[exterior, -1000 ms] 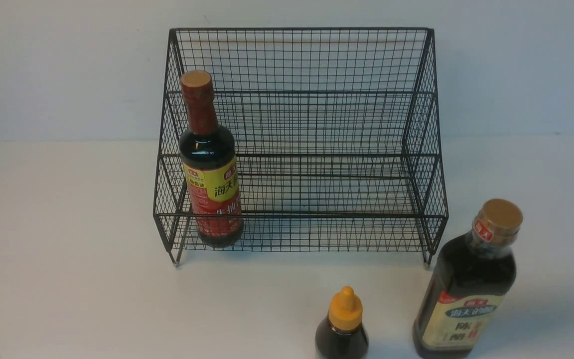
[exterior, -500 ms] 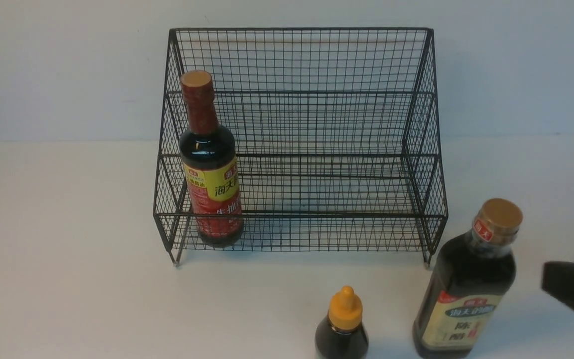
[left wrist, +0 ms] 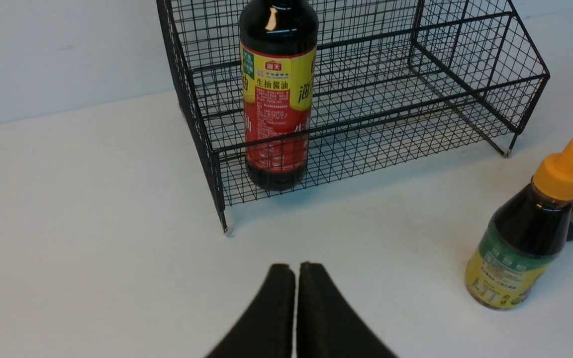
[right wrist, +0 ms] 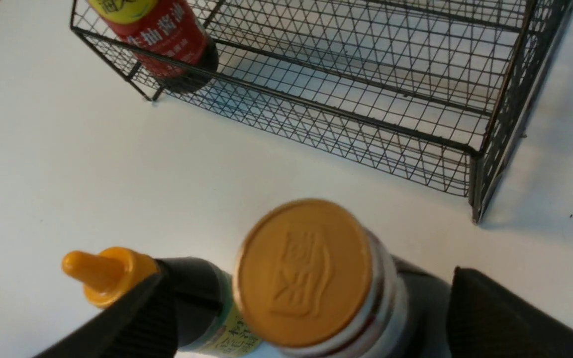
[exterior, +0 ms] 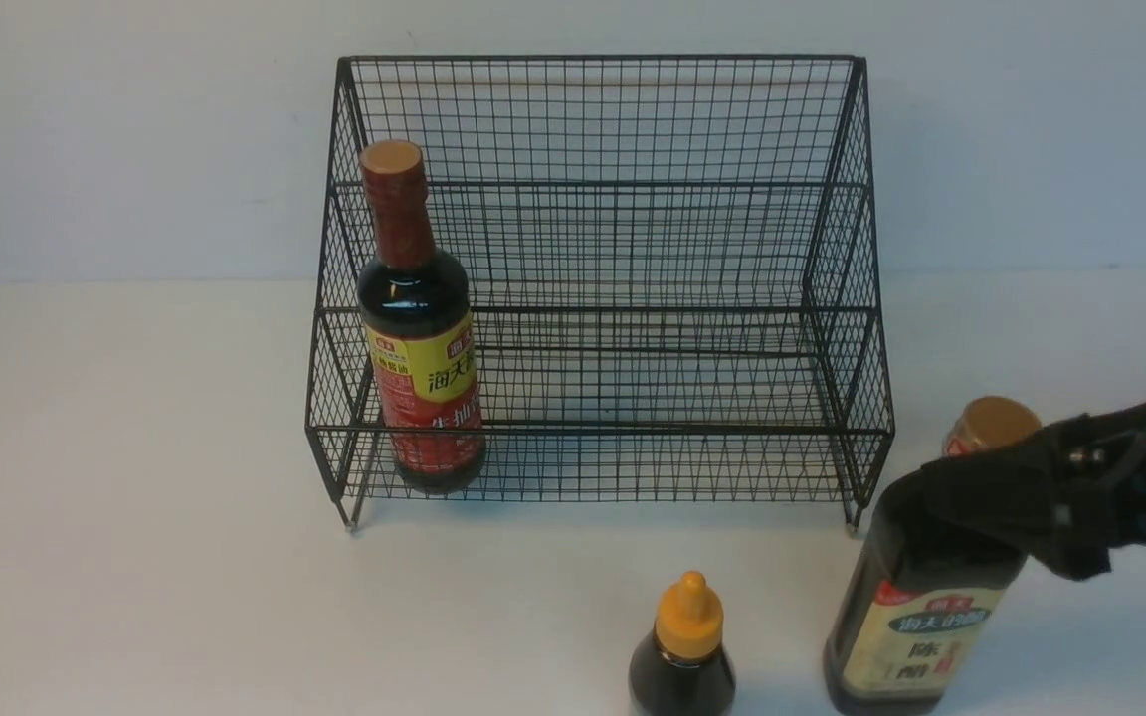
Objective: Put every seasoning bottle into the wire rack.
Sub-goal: Use the right arm to grab the condiment bottle closest to it, then use the right arm to put the condiment bottle back on the shelf
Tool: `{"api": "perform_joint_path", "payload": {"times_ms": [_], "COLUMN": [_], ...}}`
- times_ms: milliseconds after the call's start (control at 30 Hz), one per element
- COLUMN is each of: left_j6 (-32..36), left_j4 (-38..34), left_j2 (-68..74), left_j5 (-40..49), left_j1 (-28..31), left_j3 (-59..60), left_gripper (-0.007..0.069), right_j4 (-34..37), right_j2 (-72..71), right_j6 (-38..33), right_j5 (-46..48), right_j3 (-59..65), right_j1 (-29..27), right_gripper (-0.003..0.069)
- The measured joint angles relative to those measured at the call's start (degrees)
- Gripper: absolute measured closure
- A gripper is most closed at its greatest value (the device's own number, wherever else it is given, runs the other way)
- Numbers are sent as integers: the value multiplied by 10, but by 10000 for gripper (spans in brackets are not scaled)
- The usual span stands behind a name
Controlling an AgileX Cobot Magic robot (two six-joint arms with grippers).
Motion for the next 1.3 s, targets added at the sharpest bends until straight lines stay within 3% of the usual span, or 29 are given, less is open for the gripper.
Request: {"api": "perform_joint_path", "payload": {"times_ms": [267, 400, 533, 767, 1033, 1300], "left_j6": [1, 2, 3, 3, 4, 4], "left_j4": [8, 24, 37, 43, 43, 43], "left_j2": [0, 0, 0, 0, 0, 0], "left_j5": [-2, -2, -3, -3, -3, -3], "left_j1": [0, 0, 0, 0, 0, 0], "left_j3": [0, 0, 0, 0, 0, 0], "left_gripper": [629, 629, 629, 629, 629, 629], "right_j4": [0, 4, -8, -10, -65, -49], "right_j2": [41, 51, 50, 47, 44, 49], "right_j6": [-14, -19, -39, -48, -48, -46], "right_j5": [-25, -33, -60, -24, 108, 94], "right_j3": [-1, -1, -4, -16, -162, -274], "right_j1": [0, 0, 0, 0, 0, 0], "right_gripper": [60, 153, 320, 325, 331, 331]}}
